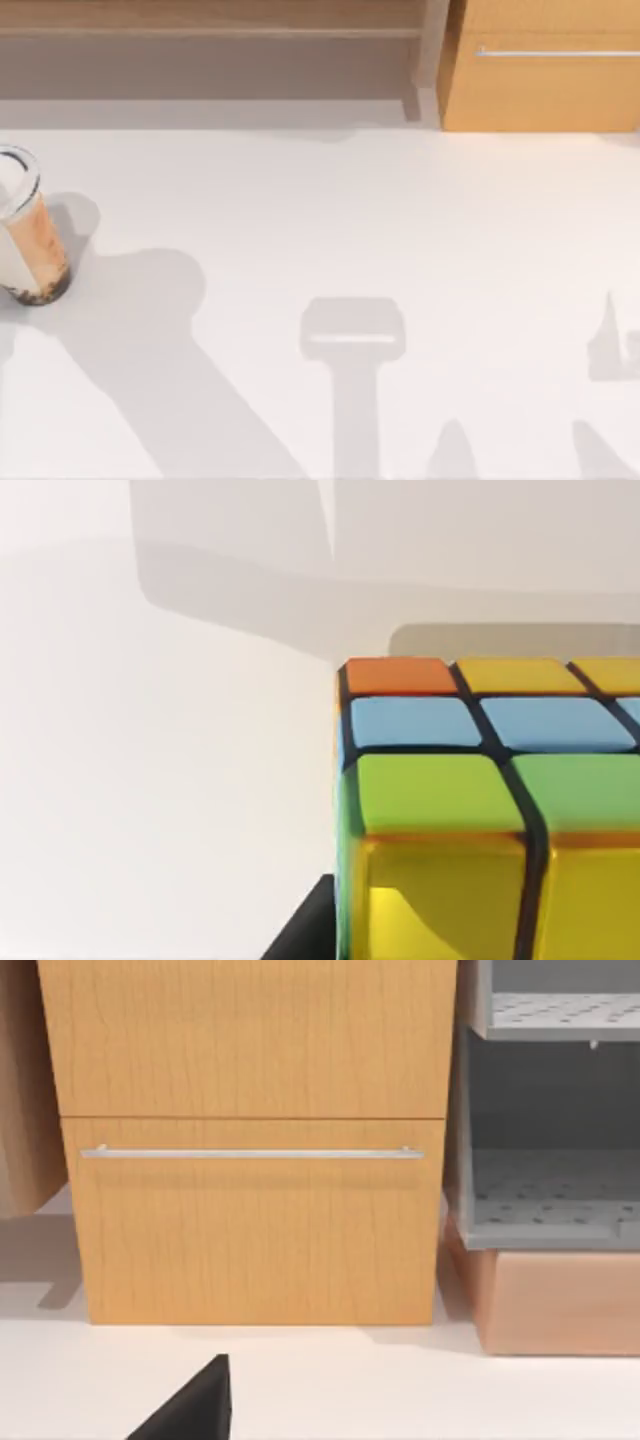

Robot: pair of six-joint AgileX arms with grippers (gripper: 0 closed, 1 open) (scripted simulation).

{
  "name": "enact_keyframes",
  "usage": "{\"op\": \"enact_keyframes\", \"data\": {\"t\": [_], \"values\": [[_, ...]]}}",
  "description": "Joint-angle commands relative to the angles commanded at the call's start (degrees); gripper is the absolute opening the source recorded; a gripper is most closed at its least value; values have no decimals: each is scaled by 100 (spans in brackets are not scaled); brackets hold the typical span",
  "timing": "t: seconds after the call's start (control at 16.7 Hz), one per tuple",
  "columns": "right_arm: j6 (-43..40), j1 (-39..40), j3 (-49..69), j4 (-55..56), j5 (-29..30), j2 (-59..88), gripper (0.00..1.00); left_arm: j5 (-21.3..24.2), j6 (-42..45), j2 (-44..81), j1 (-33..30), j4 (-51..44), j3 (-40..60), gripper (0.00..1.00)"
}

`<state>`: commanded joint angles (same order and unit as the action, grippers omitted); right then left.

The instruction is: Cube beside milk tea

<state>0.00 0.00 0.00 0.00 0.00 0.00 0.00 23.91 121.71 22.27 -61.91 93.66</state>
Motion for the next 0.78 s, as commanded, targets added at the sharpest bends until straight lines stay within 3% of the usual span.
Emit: {"op": "enact_keyframes", "data": {"t": [0.42,0.78], "values": [[0,0,0,0,0,0,100,0,0,0,0,0,0,98],[0,0,0,0,0,0,100,0,0,0,0,0,0,100]]}}
